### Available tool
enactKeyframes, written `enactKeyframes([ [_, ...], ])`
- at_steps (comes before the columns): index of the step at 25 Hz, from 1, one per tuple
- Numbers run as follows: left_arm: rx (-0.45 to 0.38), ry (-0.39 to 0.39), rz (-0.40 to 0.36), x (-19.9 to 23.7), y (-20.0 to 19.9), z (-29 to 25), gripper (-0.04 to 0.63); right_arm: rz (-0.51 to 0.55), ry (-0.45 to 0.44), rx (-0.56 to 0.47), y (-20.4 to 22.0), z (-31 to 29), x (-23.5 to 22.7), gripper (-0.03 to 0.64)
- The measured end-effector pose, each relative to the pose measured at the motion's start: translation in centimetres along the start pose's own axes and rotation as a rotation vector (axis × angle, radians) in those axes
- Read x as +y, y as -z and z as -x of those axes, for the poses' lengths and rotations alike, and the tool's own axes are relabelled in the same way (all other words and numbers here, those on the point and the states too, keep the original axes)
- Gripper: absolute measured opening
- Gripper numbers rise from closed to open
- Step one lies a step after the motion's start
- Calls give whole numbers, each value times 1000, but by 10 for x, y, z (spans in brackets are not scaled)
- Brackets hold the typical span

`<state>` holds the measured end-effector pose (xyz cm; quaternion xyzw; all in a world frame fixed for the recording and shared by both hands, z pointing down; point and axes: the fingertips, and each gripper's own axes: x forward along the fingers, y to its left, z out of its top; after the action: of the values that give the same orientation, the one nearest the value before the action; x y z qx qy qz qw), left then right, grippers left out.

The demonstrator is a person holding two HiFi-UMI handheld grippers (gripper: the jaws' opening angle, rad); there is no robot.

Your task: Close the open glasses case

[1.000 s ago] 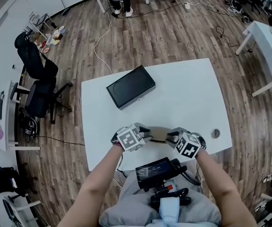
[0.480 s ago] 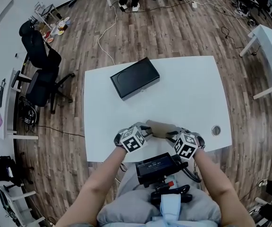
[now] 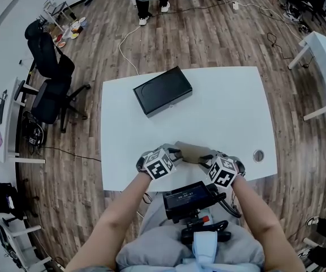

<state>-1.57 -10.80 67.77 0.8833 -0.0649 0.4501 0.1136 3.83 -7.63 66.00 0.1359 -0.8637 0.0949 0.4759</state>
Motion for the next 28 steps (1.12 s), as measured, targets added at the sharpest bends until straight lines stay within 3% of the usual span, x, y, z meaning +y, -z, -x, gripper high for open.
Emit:
enactKeyframes([
  [13,11,1,-3,1,1,-2,118,-39,7,-35,-1,0,-2,86],
  [16,-8,4,36,1,1,-2,118,-52,12,-47,-2,0,-2,86],
  [23,-97,-63,110,15,-10,11,118,-170,48,-163,-9,16,-13,86],
  [28,-266,-113,196,26,-36,40,118,-377,44,-381,-24,49,-25,86],
])
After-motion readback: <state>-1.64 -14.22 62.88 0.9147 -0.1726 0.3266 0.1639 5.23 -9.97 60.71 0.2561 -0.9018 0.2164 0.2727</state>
